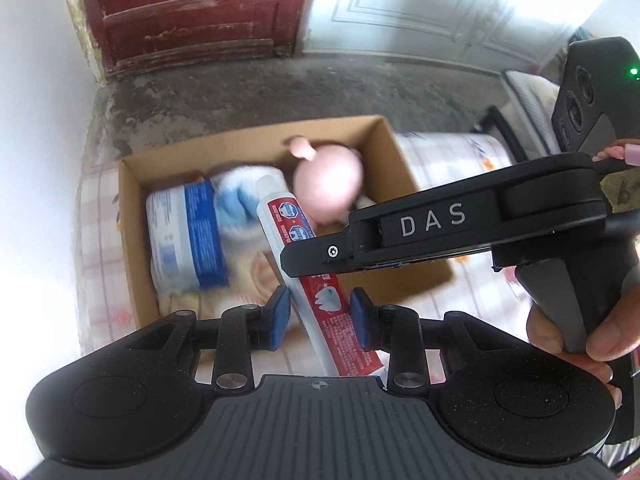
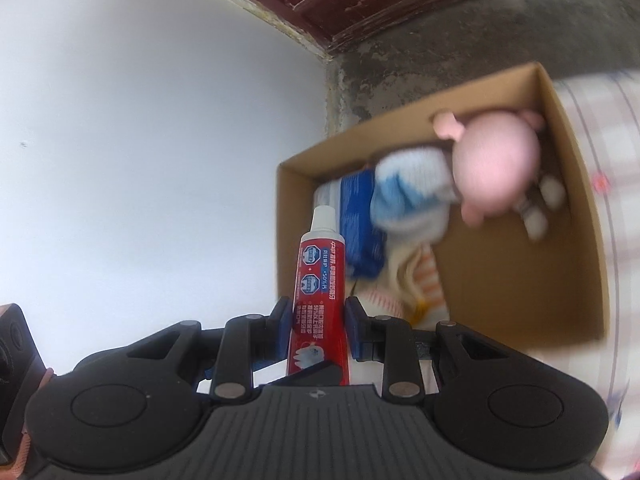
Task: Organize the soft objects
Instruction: 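Carry the toothpaste tube with the right tool into the box and release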
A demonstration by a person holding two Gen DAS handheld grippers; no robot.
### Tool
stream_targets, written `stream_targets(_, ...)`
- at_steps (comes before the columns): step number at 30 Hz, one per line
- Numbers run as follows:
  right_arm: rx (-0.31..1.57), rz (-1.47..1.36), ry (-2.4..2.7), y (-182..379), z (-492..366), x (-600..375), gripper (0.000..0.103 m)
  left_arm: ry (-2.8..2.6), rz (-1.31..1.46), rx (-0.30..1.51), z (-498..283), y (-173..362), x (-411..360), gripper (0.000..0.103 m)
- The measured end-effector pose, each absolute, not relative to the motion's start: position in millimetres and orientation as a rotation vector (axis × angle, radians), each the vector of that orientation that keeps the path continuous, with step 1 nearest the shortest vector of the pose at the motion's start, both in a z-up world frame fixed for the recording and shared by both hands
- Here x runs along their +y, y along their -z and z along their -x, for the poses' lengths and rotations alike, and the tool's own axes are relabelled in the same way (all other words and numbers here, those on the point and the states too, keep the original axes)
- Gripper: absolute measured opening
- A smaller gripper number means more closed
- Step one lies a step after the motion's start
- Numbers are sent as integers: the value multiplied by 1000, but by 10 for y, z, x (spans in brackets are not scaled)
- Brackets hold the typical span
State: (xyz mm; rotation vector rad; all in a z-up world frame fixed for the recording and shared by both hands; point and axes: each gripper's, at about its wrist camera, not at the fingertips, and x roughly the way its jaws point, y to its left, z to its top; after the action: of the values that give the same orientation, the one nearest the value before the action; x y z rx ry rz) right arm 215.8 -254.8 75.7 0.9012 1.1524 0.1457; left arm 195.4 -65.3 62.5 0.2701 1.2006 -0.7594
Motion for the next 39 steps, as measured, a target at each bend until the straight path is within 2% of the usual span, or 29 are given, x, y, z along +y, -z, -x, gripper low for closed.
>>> stream_targets(7,1195,-902,-179,-136,-2747,-2685,31,693,-245,1236,-2564,-131,-787,32)
stream_targets(14,1298,-833,-231,414,-2991,-2558,31,632,-288,1334,-2805,406,-858,32)
stream_targets(22,1373,-781,-234,701,-3024,-2412,32,631,-289,1391,-2703,518,-868,38)
stream_targets(26,1354,-799,-208,623,-2979,-2492,34,633,-282,1379,-2657,450,-847,41)
stream_targets(29,1309,-805,-187,443,-2873,-2577,46,635,-266,1358,-2620,366,-820,43)
stream_targets(31,1259,-813,-176,269,-2737,-2651,47,637,-251,1344,-2581,272,-795,43)
stream_targets(34,1176,-863,-145,7,-2444,-2819,48,651,-228,1323,-2511,134,-752,44)
stream_targets(39,1031,-961,-50,-421,-1774,-3159,54,693,-213,1299,-2287,-78,-696,44)
